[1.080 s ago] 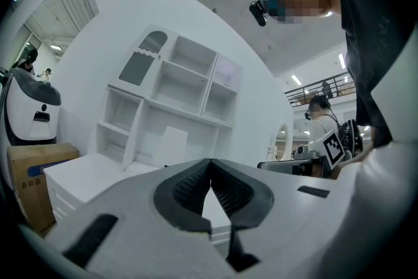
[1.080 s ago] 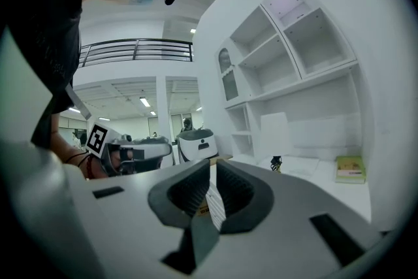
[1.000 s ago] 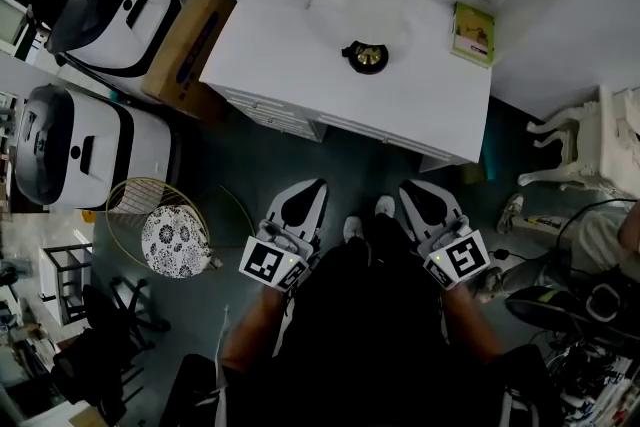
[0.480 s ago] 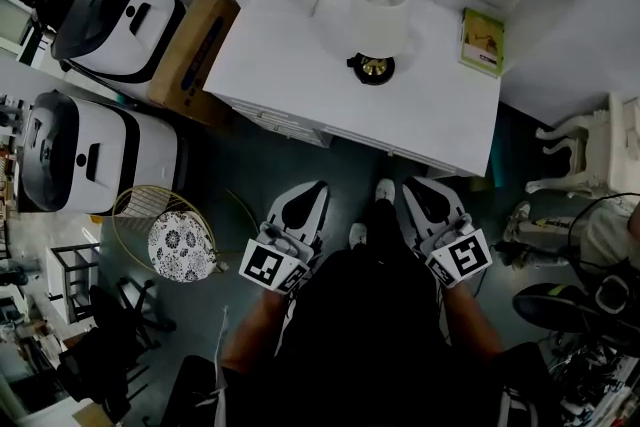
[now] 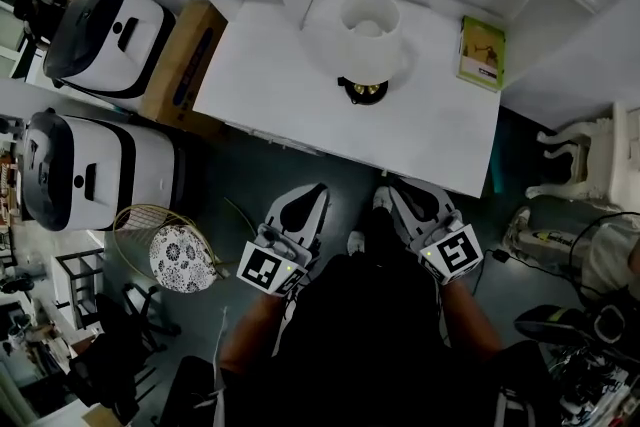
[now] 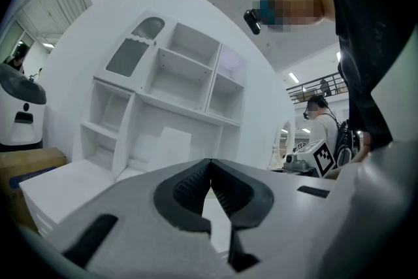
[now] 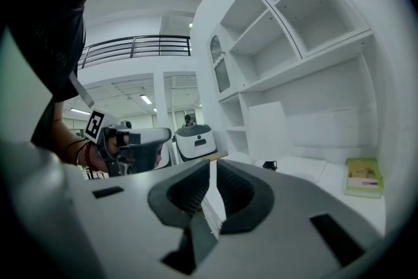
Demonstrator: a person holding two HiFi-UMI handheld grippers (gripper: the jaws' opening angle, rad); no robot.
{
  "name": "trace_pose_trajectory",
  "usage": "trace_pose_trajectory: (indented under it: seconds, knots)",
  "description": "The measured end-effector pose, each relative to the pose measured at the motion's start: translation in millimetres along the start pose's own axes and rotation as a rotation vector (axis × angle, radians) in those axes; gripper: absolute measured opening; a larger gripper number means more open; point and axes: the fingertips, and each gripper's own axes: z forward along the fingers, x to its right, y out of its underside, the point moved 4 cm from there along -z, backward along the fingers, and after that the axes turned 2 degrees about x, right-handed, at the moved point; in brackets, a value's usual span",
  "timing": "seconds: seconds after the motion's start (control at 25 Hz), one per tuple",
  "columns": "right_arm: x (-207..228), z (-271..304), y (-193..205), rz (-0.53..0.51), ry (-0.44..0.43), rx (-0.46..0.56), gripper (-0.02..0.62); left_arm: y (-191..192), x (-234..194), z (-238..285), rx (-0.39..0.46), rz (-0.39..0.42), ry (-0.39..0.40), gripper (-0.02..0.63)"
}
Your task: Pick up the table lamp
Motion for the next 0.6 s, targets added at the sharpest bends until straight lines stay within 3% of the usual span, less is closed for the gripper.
trace_pose_trajectory:
  seconds: [0.6]
  knots:
    - [91,61,7,0.040,-0.088,-0.017,0.049,19,-39,86,-0.039,-0.001,-0.031,0.017]
